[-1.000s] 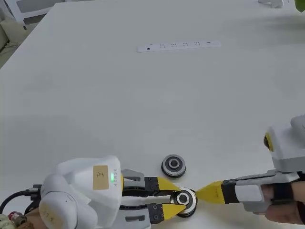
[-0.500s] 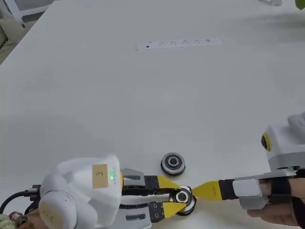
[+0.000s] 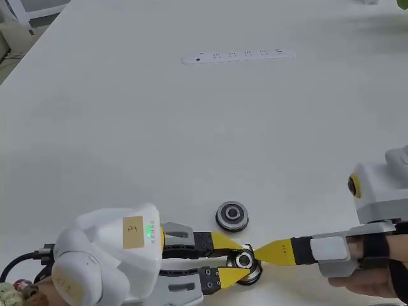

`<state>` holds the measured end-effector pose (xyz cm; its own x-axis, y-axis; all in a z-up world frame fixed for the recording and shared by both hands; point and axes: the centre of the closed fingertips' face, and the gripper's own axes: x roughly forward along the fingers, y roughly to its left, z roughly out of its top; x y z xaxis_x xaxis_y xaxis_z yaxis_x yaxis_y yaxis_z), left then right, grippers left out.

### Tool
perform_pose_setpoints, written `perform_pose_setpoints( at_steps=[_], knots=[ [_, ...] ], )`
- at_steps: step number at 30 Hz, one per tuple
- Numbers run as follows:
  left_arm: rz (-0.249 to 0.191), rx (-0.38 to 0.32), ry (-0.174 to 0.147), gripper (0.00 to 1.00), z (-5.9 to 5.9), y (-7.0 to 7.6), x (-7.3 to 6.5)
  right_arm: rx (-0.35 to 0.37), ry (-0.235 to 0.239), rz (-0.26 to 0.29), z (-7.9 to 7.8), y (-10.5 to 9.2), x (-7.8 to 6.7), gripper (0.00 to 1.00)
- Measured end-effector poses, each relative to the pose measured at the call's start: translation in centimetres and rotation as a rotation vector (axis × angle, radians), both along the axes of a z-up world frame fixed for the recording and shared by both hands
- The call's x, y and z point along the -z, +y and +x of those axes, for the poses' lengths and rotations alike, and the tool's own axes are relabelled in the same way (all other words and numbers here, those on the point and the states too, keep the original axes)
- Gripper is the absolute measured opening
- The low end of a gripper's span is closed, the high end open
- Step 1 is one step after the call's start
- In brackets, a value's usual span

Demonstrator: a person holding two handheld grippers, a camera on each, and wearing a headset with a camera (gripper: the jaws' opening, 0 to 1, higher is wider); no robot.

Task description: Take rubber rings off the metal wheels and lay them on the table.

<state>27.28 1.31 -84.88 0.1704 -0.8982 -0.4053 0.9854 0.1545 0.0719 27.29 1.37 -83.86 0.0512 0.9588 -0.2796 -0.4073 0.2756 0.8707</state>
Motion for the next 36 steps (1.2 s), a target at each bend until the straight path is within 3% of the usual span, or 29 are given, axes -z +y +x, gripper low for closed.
perform_pose_setpoints(
  at_steps=[8, 11, 16, 21, 31, 34, 36],
  knots=[
    [0.001, -0.001, 0.004, 0.14, 0.0, 0.0, 0.0, -0.016, 0.000, 0.035, -0.2, 0.4, -0.6, 0.00],
    [0.008, 0.008, 0.000, 0.14, -0.1, -0.2, 0.0, -0.005, 0.013, 0.117, 0.0, 0.7, -1.8, 0.00],
    [0.016, 0.009, -0.007, 0.14, -0.1, -0.2, 0.0, 0.019, 0.038, 0.085, 0.3, 0.1, -0.7, 0.00],
    [0.026, 0.008, -0.006, 0.14, -0.1, -0.2, 0.0, 0.009, 0.009, 0.006, 0.1, -0.3, 0.5, 0.00],
    [0.069, 0.009, 0.027, 0.17, -0.1, -0.3, -0.4, 0.002, -0.002, -0.024, 0.0, -0.3, 0.8, 0.00],
    [0.069, 0.024, -0.007, 0.22, -0.3, -0.2, -1.2, 0.006, -0.013, -0.029, 0.2, -0.4, 0.5, 0.00],
    [0.061, 0.032, -0.010, 0.23, -0.5, -0.1, -1.7, 0.014, -0.015, -0.025, 0.3, -0.6, 0.2, 0.00]
  ],
)
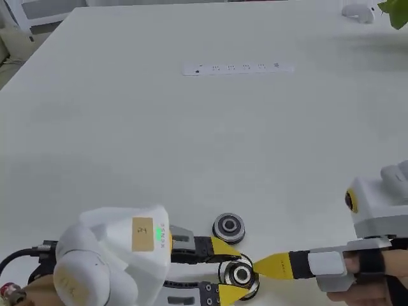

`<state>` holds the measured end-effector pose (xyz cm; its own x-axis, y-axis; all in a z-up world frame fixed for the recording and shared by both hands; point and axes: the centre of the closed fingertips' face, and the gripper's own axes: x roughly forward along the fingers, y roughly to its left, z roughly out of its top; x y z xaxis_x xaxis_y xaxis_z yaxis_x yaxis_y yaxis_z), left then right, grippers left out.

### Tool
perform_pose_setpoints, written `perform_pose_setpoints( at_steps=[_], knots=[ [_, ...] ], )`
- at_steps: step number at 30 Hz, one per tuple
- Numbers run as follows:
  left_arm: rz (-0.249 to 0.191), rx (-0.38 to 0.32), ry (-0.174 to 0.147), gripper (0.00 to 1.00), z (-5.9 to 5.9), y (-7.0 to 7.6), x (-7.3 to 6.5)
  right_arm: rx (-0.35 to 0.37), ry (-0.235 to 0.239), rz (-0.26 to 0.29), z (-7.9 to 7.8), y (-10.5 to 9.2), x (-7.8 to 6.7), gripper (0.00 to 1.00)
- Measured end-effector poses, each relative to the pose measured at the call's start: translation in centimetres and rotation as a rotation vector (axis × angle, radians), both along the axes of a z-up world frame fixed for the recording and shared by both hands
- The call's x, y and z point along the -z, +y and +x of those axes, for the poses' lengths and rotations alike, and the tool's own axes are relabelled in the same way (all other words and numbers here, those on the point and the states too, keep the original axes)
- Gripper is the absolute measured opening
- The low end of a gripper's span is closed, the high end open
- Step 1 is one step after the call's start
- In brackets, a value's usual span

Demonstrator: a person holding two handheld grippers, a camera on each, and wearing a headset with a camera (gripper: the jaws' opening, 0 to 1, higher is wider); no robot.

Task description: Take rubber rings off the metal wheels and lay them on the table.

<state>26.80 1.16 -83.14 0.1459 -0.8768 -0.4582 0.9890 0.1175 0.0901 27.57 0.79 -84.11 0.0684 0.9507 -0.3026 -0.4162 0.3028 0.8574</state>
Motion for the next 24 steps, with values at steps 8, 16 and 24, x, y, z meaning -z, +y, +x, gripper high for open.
perform_pose_setpoints(
  at_steps=[8, 16, 24],
  knots=[
    [-0.006, 0.049, 0.005, 0.39, -0.9, 0.6, -1.9, 0.002, -0.014, -0.009, -0.4, -0.4, -0.8, 0.00],
    [-0.020, 0.068, 0.017, 0.53, -1.1, 1.4, -4.1, 0.017, -0.039, -0.015, -1.0, -0.9, -2.0, 0.00],
    [-0.029, -0.007, -0.039, 0.66, -0.1, 4.2, -6.2, 0.023, -0.062, -0.015, -1.5, -1.2, -3.4, 0.00]
  ],
)
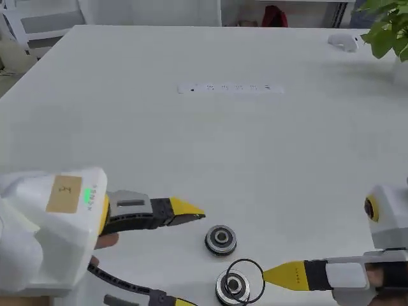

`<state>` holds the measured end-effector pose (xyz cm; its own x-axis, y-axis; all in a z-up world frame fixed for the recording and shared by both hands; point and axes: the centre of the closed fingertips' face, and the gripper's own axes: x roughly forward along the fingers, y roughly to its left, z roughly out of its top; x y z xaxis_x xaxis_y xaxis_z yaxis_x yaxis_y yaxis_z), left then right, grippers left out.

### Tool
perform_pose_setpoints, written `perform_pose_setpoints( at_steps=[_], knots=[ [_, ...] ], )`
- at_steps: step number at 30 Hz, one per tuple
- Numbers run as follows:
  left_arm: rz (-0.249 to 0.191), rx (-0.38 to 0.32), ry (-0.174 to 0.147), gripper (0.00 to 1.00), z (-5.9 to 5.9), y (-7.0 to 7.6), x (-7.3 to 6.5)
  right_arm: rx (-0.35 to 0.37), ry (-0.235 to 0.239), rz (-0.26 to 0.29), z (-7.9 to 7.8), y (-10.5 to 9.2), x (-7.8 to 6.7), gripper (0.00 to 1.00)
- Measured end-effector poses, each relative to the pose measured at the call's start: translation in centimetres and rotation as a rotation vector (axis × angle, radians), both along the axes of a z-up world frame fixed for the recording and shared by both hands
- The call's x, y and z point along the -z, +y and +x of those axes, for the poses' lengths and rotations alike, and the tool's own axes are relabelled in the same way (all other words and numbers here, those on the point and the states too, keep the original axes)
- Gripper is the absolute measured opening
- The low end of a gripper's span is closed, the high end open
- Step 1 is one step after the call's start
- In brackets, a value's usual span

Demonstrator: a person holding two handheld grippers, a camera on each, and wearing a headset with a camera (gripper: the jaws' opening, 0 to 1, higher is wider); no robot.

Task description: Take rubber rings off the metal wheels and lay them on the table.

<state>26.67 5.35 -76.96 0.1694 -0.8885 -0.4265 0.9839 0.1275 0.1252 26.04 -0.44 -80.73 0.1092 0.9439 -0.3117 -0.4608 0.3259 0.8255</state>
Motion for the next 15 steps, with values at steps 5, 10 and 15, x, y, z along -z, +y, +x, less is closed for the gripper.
perform_pose_setpoints(
  at_steps=[5, 10, 15],
  knots=[
    [0.003, -0.061, -0.019, 0.73, 0.5, 2.0, -0.6, -0.011, -0.027, -0.009, -0.4, 0.0, -1.0, 0.00],
    [0.003, -0.132, -0.011, 0.77, 0.7, 4.3, -1.0, -0.023, -0.071, -0.025, -0.5, 0.0, -2.0, 0.00],
    [-0.009, -0.190, 0.002, 0.78, 0.6, 6.0, -1.1, -0.040, -0.116, -0.055, -0.5, 0.0, -2.6, 0.00]
  ],
)
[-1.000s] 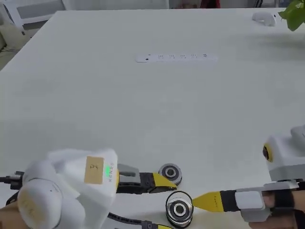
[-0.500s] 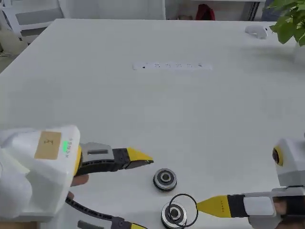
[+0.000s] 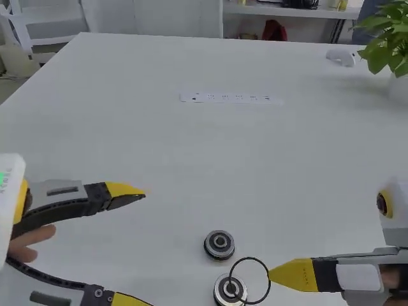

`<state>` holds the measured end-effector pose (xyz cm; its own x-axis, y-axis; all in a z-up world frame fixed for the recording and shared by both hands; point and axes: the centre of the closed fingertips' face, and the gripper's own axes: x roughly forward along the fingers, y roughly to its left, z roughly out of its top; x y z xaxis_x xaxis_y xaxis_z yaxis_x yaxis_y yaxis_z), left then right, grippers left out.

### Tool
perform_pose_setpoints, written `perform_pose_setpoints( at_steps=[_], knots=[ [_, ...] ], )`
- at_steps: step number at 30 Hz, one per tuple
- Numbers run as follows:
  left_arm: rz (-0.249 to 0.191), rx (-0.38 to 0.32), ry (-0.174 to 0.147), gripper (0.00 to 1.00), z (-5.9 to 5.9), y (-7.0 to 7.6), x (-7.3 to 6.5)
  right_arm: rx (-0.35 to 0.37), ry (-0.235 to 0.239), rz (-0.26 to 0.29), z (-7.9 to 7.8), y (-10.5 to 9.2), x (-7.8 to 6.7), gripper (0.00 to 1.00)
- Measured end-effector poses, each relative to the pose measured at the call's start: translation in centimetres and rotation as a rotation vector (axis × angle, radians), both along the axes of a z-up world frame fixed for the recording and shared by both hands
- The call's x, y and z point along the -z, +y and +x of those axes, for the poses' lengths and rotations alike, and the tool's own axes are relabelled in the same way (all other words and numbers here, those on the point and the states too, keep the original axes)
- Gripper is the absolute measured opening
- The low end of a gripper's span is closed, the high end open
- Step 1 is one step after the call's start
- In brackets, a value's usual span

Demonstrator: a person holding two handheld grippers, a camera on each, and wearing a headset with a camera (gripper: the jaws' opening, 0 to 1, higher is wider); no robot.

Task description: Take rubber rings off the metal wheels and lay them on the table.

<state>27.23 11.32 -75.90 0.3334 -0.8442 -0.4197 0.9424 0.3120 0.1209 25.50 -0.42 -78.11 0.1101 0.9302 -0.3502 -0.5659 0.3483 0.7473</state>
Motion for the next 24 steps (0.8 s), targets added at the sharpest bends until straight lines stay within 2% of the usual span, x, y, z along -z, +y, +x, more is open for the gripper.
perform_pose_setpoints(
  at_steps=[7, 10, 13, 15, 19, 22, 23, 24],
  knots=[
    [-0.020, -0.087, 0.005, 0.80, -0.4, 2.5, 0.1, 0.000, -0.029, -0.005, 0.6, 0.1, -1.1, 0.00],
    [-0.041, -0.148, 0.023, 0.86, -0.3, 3.4, 0.1, 0.003, -0.045, -0.008, 1.0, 0.0, -1.4, 0.00],
    [-0.019, -0.204, 0.035, 0.99, -0.4, 4.4, 0.9, 0.016, -0.052, 0.003, 1.5, 0.1, -1.8, 0.00],
    [-0.005, -0.221, 0.048, 1.00, -0.6, 4.9, 1.3, 0.019, -0.063, 0.006, 1.8, 0.2, -2.1, 0.00],
    [-0.015, -0.276, 0.086, 1.00, -0.9, 6.0, 1.6, 0.012, -0.089, 0.000, 2.2, 0.5, -2.6, 0.00],
    [-0.031, -0.341, 0.108, 1.00, -0.9, 6.9, 1.5, 0.014, -0.099, -0.002, 2.5, 0.7, -2.8, 0.00],
    [-0.042, -0.350, 0.121, 1.00, -1.2, 7.0, 1.3, 0.021, -0.101, -0.011, 2.8, 0.8, -2.9, 0.00],
    [-0.048, -0.350, 0.120, 1.00, -1.4, 7.0, 1.1, 0.033, -0.103, -0.027, 3.1, 0.8, -2.8, 0.00]
  ],
)
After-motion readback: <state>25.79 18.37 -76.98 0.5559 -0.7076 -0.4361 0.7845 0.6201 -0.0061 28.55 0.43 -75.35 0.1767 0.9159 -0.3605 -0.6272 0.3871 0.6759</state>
